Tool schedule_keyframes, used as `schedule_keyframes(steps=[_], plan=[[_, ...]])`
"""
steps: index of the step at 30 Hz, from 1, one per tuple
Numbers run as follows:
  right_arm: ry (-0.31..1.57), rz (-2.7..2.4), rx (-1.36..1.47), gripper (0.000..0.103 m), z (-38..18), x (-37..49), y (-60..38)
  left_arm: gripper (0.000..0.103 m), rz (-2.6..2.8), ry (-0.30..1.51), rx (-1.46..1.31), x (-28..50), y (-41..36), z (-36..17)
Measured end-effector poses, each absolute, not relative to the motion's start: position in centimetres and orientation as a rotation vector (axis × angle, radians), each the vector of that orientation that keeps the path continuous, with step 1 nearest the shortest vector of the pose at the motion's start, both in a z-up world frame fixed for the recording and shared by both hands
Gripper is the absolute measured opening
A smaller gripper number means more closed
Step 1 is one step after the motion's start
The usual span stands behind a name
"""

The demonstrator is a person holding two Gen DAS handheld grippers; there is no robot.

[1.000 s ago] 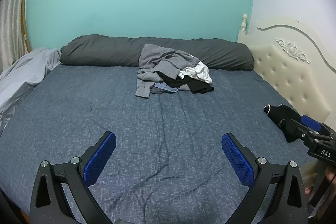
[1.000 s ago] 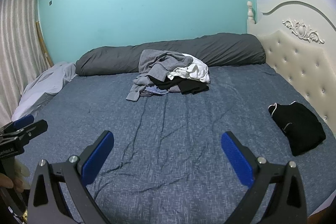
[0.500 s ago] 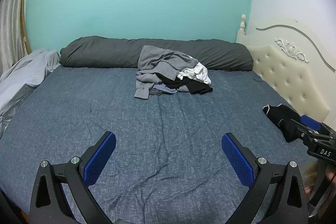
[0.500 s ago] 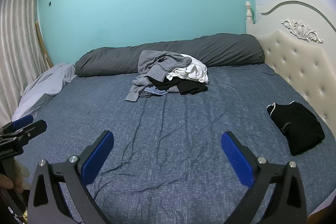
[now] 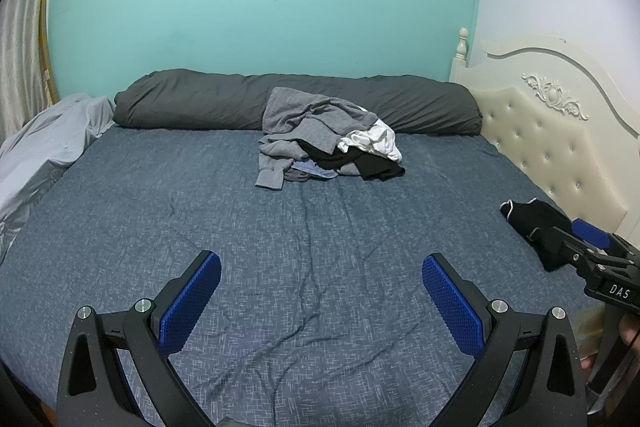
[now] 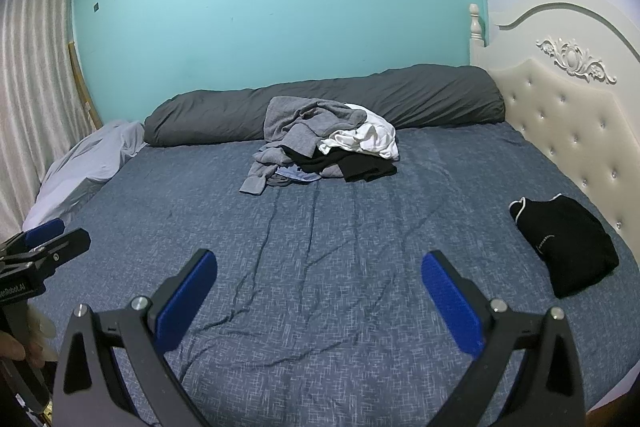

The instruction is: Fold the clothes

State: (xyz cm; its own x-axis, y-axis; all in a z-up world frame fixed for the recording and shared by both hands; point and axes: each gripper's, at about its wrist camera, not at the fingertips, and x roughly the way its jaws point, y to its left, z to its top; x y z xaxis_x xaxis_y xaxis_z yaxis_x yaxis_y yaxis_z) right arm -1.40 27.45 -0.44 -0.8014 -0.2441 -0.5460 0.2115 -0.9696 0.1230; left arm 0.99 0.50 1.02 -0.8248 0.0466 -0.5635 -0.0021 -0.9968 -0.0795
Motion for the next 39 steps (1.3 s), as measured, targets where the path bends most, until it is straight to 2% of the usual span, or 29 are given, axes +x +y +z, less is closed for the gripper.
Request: schedule_keyframes(steps=[25,39], plan=[[-0.114,-2.758,0.831,0.103,-0.2,-1.2,28.3,0.103,2.992,-0.083,-0.936,1.0,1.3,2.2],[-0.22,-2.752,0.755,0.103,0.4,0.6,32.1,0.103,3.057,0.013,-0.919,3.3,3.7,3.7]])
